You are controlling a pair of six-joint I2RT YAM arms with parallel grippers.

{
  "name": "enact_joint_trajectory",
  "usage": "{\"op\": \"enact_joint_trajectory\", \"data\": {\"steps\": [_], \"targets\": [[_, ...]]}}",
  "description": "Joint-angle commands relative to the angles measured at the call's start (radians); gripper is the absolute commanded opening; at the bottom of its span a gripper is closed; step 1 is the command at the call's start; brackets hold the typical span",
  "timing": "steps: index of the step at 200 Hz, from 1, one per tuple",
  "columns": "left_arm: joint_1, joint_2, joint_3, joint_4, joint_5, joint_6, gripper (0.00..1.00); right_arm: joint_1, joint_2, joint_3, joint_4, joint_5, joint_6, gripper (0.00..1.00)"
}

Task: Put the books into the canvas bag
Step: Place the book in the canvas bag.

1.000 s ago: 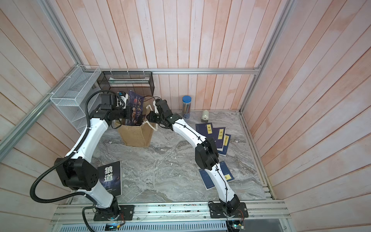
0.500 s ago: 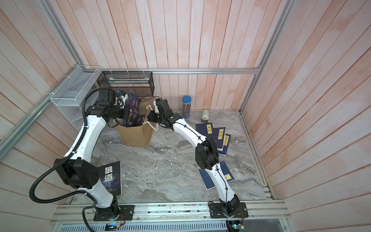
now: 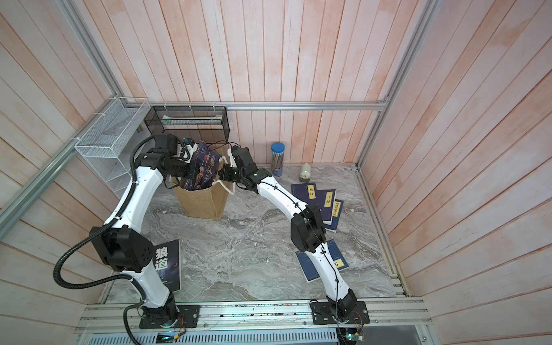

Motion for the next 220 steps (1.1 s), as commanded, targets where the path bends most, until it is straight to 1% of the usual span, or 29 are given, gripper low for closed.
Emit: {"op": "enact_joint_trajectory", "data": {"steps": [1,41,70,108,136,153,161,182,192,220], "targets": [[-0.015,0.035,0.053,-0.041,0.021,0.007,0.08,-0.008,0.005,0.019,0.036,-0.015,-0.017,0.0],[-0.01,0.104,0.101,-0.065,0.04,-0.015,0.09,-0.003,0.007,0.019,0.033,-0.008,-0.038,0.0],[0.029,0.17,0.162,-0.087,0.18,-0.034,0.11,-0.003,0.008,0.018,0.031,-0.012,-0.047,0.0],[0.091,0.256,0.2,-0.091,0.27,-0.02,0.13,-0.003,0.017,0.02,0.033,-0.022,-0.048,0.0],[0.106,0.295,0.217,-0.094,0.226,-0.013,0.16,-0.003,0.022,0.019,0.033,-0.028,-0.049,0.0],[0.107,0.306,0.231,-0.087,0.185,-0.014,0.22,-0.003,0.022,0.018,0.036,-0.026,-0.05,0.0],[0.106,0.31,0.24,-0.083,0.169,-0.017,0.28,-0.003,0.022,0.018,0.039,-0.025,-0.05,0.0],[0.106,0.315,0.266,-0.082,0.12,-0.034,0.37,-0.003,0.023,0.021,0.043,-0.025,-0.05,0.0],[0.107,0.311,0.274,-0.081,0.1,-0.041,0.4,-0.003,0.025,0.022,0.044,-0.025,-0.05,0.0],[0.107,0.276,0.283,-0.062,0.034,-0.054,0.43,-0.003,0.025,0.025,0.046,-0.023,-0.05,0.0]]}}
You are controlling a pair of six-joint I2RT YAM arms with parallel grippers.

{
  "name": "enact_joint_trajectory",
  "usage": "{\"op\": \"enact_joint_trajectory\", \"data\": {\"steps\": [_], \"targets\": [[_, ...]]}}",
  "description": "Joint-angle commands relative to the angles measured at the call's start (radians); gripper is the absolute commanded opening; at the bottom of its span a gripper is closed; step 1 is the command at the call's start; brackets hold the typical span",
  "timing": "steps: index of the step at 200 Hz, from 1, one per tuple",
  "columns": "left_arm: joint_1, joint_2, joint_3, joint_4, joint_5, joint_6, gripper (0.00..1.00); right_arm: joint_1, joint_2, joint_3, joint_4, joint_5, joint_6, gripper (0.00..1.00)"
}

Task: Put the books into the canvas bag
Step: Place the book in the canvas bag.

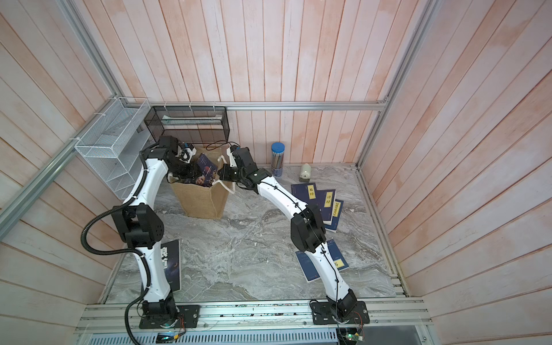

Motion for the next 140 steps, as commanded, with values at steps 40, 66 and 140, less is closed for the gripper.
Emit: {"op": "enact_joint_trajectory", "data": {"steps": [40,66,140], "targets": [[-0.002,-0.11,0.042,0.052,-0.133,-0.023,0.47,-0.002,0.019,0.031,0.031,-0.008,-0.017,0.0],[-0.002,-0.178,0.041,0.073,-0.15,-0.037,0.5,-0.002,0.013,0.04,0.024,-0.007,-0.015,0.0],[-0.002,-0.477,-0.193,0.213,-0.2,-0.099,0.56,0.009,-0.029,0.062,-0.041,-0.003,-0.024,0.21]]}}
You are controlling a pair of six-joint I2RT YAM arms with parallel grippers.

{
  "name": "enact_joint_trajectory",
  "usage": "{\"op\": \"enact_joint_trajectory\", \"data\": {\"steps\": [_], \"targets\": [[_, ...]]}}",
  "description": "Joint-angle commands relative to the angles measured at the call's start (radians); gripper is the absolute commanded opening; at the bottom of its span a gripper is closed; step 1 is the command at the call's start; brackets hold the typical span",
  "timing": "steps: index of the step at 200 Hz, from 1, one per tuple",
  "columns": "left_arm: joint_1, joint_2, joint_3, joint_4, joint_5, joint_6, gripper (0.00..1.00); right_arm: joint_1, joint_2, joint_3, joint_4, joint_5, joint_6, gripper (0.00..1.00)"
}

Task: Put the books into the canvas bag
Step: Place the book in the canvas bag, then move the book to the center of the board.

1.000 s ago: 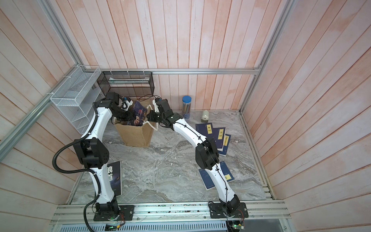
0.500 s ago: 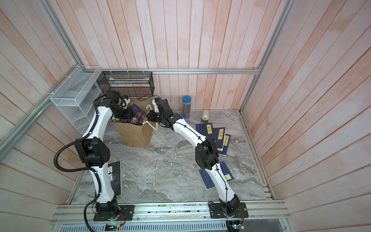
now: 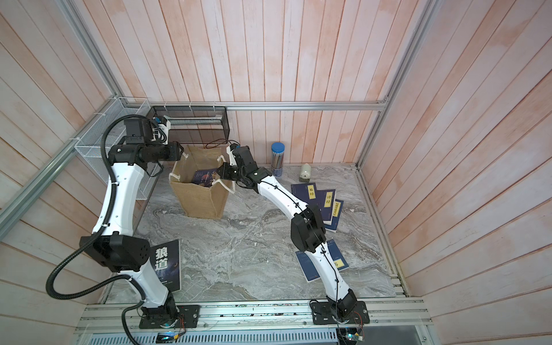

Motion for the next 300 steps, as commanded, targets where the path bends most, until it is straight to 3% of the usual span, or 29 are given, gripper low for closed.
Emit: {"op": "enact_joint_trajectory", "data": {"steps": [1,42,68,100,139,178,243,272,300], "targets": [[-0.002,-0.091,-0.123,0.071,-0.028,-0.038,0.56,0.01,-0.031,0.032,-0.035,-0.002,-0.018,0.21],[0.0,-0.362,-0.512,0.212,-0.081,-0.095,0.63,0.049,-0.087,0.002,-0.077,0.03,-0.055,0.25],[0.0,-0.53,-0.739,0.252,-0.124,-0.12,0.66,0.089,-0.138,-0.085,-0.065,0.061,-0.068,0.28],[0.005,-0.683,-0.98,0.262,-0.154,-0.237,0.76,0.149,-0.189,-0.211,-0.018,0.083,-0.065,0.29],[0.049,-0.774,-1.186,0.231,-0.061,-0.37,0.83,0.233,-0.218,-0.342,0.035,0.098,-0.055,0.32],[0.124,-0.804,-1.332,0.269,-0.041,-0.514,1.0,0.297,-0.207,-0.364,0.052,0.096,-0.058,0.34],[0.463,-0.72,-1.519,0.404,0.098,-0.664,1.0,0.39,-0.052,-0.264,0.042,-0.037,-0.004,0.34],[0.543,-0.651,-1.524,0.428,0.11,-0.671,1.0,0.403,0.079,-0.075,-0.082,-0.086,-0.019,0.36],[0.586,-0.63,-1.515,0.433,0.043,-0.668,1.0,0.403,0.193,0.044,-0.133,-0.129,0.003,0.37]]}}
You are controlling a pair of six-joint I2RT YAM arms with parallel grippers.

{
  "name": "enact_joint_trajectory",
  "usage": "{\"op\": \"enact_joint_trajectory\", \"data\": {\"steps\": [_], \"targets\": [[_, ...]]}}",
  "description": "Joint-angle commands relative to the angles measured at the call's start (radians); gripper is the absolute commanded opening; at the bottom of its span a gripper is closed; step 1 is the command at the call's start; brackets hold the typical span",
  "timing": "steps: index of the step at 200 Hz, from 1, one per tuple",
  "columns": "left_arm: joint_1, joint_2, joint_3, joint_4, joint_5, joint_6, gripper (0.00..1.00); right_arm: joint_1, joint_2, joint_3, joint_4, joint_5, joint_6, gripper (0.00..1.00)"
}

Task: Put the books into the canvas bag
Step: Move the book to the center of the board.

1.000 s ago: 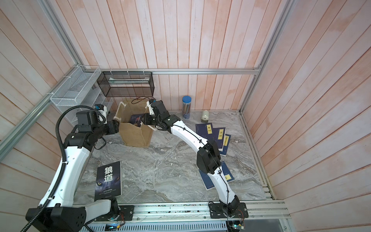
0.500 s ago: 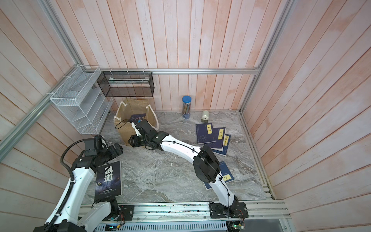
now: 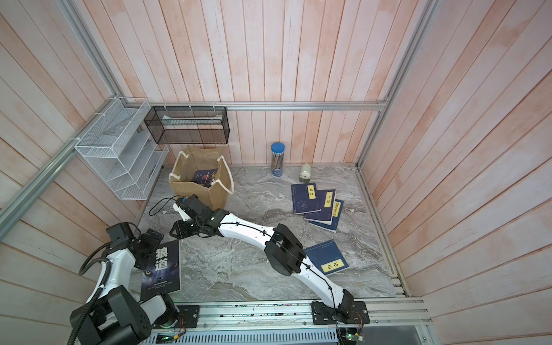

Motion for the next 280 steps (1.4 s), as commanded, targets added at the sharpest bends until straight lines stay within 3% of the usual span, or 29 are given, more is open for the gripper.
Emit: {"op": "enact_joint_trajectory", "data": {"steps": [1,28,98,156,216,280], "targets": [[0.03,0.007,0.006,0.041,-0.035,-0.012,1.0,-0.005,0.077,0.103,-0.091,-0.066,0.019,0.37],[0.049,0.008,0.007,0.039,-0.115,-0.017,1.0,-0.007,0.146,0.2,-0.139,-0.086,0.011,0.38],[0.073,0.062,-0.062,0.091,-0.242,-0.078,1.0,-0.006,0.208,0.195,-0.148,-0.113,-0.028,0.39],[0.081,0.052,-0.14,0.161,-0.037,-0.07,1.0,-0.013,0.229,0.195,-0.137,-0.145,-0.035,0.39],[0.068,-0.057,-0.21,0.158,0.072,-0.083,1.0,-0.03,0.21,0.133,-0.126,-0.141,-0.022,0.35],[-0.124,-0.058,-0.262,0.192,0.145,-0.196,1.0,-0.072,-0.029,-0.264,0.066,-0.053,-0.005,0.35]]}}
